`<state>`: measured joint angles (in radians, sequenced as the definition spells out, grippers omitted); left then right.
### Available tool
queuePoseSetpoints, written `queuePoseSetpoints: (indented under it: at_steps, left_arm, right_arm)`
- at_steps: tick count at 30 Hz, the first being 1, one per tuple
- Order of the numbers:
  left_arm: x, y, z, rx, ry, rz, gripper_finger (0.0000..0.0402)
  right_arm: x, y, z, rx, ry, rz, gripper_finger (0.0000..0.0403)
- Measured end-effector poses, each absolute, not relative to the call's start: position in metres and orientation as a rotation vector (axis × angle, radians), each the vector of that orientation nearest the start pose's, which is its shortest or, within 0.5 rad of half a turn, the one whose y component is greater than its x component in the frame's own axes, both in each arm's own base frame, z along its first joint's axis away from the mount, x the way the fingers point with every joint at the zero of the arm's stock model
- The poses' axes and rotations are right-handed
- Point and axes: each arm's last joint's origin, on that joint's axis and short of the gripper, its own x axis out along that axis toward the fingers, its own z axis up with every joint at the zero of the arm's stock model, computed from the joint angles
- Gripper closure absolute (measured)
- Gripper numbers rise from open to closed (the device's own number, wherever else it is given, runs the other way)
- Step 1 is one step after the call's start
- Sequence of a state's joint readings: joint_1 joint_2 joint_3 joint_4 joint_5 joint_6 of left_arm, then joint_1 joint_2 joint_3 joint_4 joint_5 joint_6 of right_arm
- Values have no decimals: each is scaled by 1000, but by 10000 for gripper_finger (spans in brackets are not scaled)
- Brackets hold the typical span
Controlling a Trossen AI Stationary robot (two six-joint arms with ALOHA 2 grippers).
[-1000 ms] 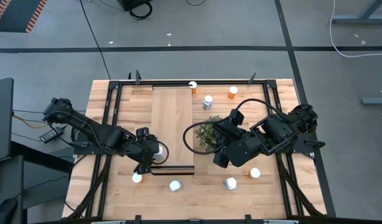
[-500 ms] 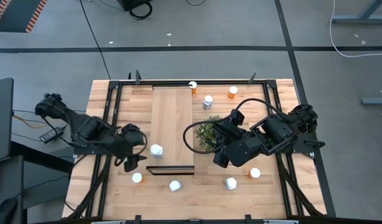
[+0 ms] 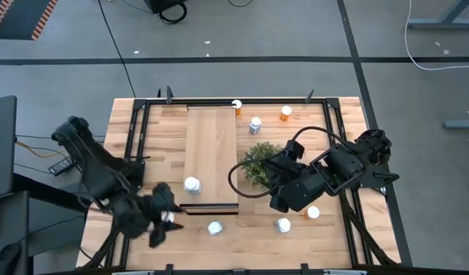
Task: Pick and place medicine bottles onto shelf by color
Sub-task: Put the bottom left white pill bottle on the shelf aligned with the other white pill bottle
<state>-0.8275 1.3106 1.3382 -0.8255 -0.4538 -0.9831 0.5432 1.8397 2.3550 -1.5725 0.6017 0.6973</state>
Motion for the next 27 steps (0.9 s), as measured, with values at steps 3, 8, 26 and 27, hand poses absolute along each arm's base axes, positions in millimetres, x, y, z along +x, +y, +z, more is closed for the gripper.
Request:
queuePoseSetpoints:
  at_steps: [3,8,26,27]
  left_arm:
    - [206,-206,338,-420,743,-4,179]
    - [237,-229,295,-339,803,48,192]
    - [275,-225,262,-370,877,86,115]
    - [275,-225,261,-353,874,78,107]
  right_arm:
    - [280,153,451,64,799,-346,130]
    - [279,154,452,72,787,-358,130]
    - [266,174,454,93,685,-410,130]
    - [266,173,454,99,673,-424,130]
